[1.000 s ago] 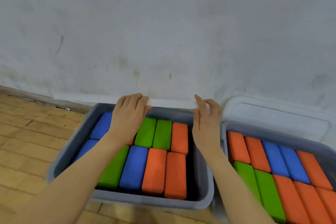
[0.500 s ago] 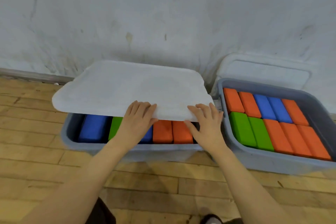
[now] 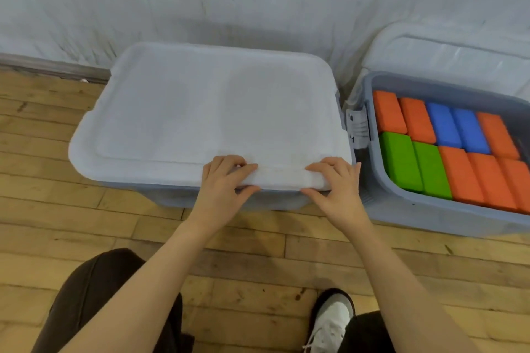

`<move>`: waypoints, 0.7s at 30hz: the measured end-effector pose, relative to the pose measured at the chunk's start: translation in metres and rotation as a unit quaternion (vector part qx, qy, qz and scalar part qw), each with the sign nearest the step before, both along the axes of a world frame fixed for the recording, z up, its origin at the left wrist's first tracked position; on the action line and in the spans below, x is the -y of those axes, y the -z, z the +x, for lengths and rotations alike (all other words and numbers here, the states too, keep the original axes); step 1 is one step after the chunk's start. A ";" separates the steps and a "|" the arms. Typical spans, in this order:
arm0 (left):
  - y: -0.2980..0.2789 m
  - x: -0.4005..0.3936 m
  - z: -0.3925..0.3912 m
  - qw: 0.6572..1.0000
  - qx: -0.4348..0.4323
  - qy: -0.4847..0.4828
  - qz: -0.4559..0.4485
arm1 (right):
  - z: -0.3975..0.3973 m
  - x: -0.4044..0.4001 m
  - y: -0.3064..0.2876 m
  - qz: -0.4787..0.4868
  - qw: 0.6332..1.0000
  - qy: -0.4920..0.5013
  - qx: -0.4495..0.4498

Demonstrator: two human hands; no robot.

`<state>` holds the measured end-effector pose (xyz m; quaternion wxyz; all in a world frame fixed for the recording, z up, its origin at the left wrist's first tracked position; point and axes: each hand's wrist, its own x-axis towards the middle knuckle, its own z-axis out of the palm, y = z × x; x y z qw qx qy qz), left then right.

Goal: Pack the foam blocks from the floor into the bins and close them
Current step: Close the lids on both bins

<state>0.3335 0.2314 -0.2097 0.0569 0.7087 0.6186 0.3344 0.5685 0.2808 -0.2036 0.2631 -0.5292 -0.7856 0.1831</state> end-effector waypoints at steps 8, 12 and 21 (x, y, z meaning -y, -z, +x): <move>-0.008 0.004 0.005 0.998 -0.049 -0.002 -0.050 | 0.004 0.002 -0.008 -0.019 1.000 -0.015 -0.003; -0.014 0.005 0.009 0.996 -0.074 -0.001 -0.059 | 0.005 -0.001 -0.014 -0.028 0.999 -0.034 -0.024; -0.035 -0.039 0.058 0.981 -0.131 -0.014 -0.144 | 0.009 -0.011 -0.008 -0.125 0.982 0.144 -0.019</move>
